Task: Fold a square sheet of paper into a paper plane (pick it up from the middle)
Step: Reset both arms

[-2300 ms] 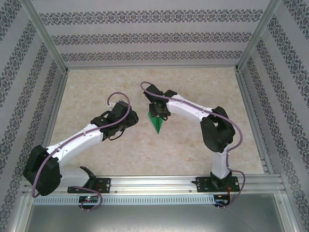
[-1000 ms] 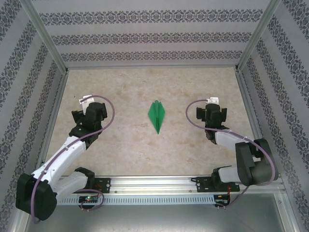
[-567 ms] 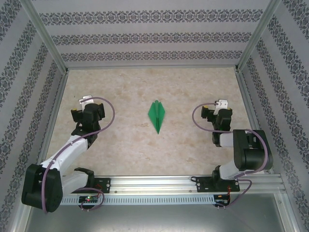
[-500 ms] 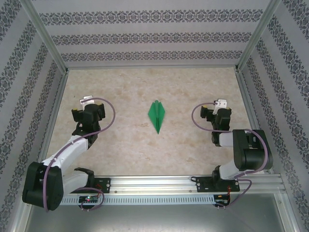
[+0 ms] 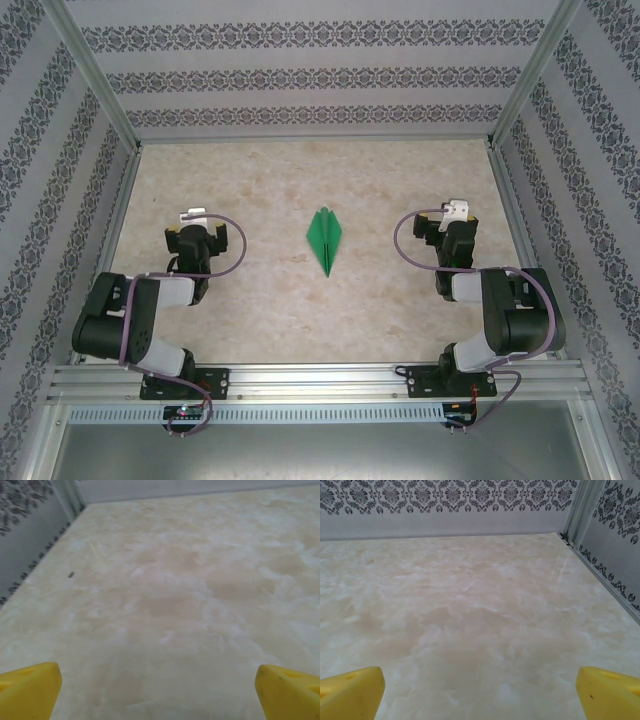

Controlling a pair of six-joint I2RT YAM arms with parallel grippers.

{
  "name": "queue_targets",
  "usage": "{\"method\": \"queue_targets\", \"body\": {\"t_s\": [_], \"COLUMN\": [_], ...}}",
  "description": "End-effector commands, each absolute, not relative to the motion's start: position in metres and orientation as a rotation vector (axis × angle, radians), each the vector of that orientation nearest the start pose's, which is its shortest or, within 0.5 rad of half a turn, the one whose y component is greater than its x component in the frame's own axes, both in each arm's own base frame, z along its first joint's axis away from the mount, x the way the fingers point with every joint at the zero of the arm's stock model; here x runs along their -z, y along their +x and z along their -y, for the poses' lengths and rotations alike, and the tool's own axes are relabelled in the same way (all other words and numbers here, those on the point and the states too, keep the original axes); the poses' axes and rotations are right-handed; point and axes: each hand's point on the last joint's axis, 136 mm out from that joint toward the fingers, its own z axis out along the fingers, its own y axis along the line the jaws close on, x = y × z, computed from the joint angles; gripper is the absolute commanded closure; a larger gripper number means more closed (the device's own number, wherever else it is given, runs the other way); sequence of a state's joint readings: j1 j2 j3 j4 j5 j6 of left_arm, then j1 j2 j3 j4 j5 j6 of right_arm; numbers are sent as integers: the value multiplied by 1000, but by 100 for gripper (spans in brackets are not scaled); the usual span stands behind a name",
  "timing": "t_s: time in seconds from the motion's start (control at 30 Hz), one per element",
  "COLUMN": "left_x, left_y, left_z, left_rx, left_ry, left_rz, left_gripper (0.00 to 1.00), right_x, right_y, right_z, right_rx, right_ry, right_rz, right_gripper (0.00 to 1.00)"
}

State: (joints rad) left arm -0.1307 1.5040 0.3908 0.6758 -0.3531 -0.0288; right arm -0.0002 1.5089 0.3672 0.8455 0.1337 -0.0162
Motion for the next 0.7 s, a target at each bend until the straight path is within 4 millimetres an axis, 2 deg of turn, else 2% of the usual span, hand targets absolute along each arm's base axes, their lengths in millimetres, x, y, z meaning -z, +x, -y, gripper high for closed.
{"method": "queue_targets", "body": {"t_s": [0.0, 0.07, 0.67], "left_x": [-107, -106, -106], "left_y": [401, 400, 400], "left_z": [4, -2, -2], "left_rx": [-141, -154, -153], "left_ry": [-51, -83, -85], "left_rz": [-1868, -1841, -1853], "left_gripper": [0, 0, 0], "right_x": [-127, -127, -127], "right_y": [400, 400, 400], "right_z": [25, 25, 25], "right_rx": [128, 127, 126], "right_ry": [113, 112, 112], "right_rz": [-1801, -1802, -1802], "right_gripper": [2, 2, 2]}}
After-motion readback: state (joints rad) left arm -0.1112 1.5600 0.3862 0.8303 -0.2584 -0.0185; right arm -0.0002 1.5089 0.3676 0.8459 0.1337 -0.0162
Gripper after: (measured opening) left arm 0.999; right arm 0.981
